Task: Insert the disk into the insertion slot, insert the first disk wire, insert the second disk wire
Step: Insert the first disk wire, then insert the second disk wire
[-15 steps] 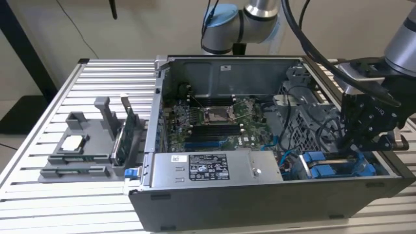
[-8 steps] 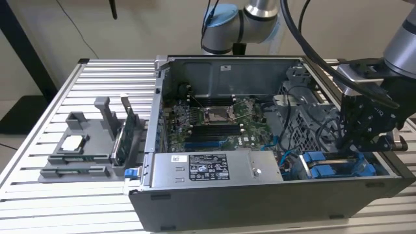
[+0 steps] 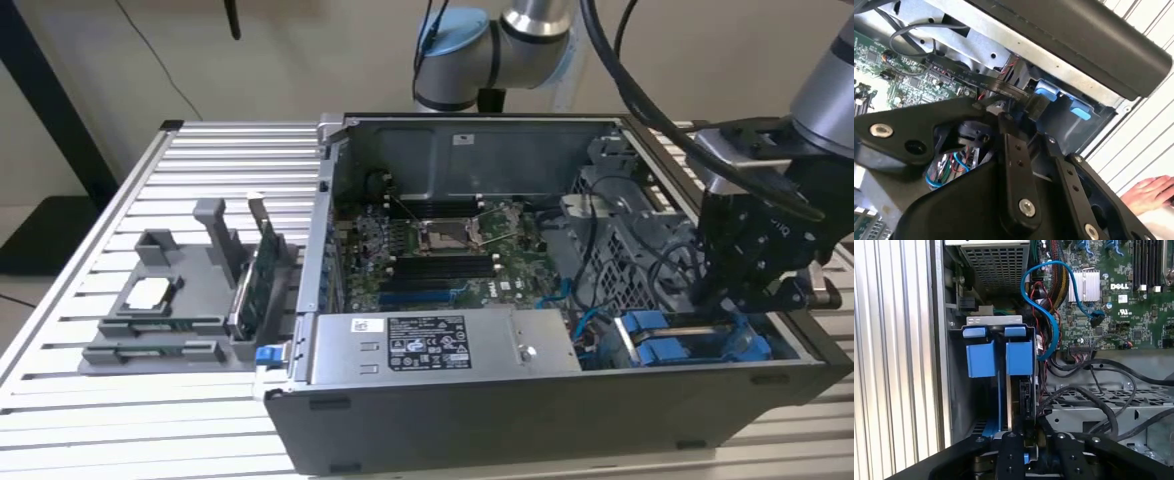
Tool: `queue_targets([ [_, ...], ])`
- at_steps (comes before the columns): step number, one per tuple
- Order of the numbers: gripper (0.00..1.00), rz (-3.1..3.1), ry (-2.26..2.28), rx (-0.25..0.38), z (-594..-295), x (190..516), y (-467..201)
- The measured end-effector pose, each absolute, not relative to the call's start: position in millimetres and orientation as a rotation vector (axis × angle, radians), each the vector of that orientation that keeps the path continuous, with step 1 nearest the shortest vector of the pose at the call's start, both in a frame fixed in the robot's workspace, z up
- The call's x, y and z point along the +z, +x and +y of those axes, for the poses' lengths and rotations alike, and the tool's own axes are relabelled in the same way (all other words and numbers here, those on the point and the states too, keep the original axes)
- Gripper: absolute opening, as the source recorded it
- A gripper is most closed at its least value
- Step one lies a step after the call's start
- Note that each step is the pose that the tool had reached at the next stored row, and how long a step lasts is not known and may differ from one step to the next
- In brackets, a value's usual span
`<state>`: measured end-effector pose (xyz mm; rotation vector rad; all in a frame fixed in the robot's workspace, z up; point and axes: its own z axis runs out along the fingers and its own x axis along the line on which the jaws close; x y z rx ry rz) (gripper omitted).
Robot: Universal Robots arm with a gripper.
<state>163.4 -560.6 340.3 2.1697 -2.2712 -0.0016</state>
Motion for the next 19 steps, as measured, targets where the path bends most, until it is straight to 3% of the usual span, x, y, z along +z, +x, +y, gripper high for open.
queue_targets([
  [9,0.26,-2.271,2.170,0.000,-561,379,163],
  [19,0.26,-2.270,2.168,-0.001,-557,379,174],
])
